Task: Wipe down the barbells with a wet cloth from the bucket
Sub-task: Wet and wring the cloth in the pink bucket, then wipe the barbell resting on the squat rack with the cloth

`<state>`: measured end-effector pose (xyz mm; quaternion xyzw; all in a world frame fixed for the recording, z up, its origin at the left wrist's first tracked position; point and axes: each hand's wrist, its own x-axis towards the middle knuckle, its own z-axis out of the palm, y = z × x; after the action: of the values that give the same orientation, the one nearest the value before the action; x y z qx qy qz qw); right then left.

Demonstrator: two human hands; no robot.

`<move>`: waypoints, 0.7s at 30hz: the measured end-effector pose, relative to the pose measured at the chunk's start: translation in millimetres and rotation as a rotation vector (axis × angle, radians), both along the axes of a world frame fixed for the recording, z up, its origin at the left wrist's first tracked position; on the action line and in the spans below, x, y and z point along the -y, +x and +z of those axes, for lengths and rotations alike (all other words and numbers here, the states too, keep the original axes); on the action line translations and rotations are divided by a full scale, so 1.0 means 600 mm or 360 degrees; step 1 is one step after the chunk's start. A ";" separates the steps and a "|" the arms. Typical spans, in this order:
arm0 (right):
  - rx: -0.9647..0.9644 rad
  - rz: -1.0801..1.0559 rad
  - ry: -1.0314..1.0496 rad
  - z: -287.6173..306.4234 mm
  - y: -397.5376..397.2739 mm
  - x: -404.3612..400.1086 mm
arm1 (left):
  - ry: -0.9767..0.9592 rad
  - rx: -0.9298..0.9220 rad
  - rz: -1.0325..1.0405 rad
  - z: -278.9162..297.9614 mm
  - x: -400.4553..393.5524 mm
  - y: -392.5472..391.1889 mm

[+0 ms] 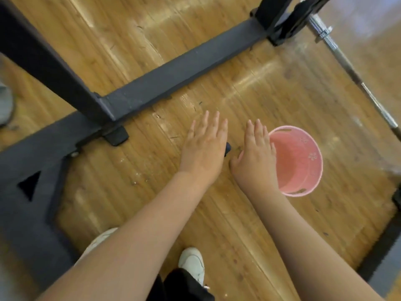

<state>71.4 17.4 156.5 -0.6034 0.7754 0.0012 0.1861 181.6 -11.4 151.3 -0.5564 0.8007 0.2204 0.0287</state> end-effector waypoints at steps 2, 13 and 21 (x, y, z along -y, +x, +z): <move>-0.0010 0.0108 0.0051 0.018 0.024 -0.006 | -0.0003 0.0002 0.0089 0.023 -0.010 0.023; -0.0061 0.0405 -0.0093 0.130 0.146 -0.006 | -0.0115 -0.0026 0.0352 0.119 -0.060 0.141; -0.0089 0.0626 -0.0093 0.183 0.217 -0.024 | -0.0118 -0.0030 0.0541 0.174 -0.100 0.203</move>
<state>201.5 31.9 266.3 -0.7482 0.6471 0.0319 0.1430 303.4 48.5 255.9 -0.6824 0.7028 0.1977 -0.0368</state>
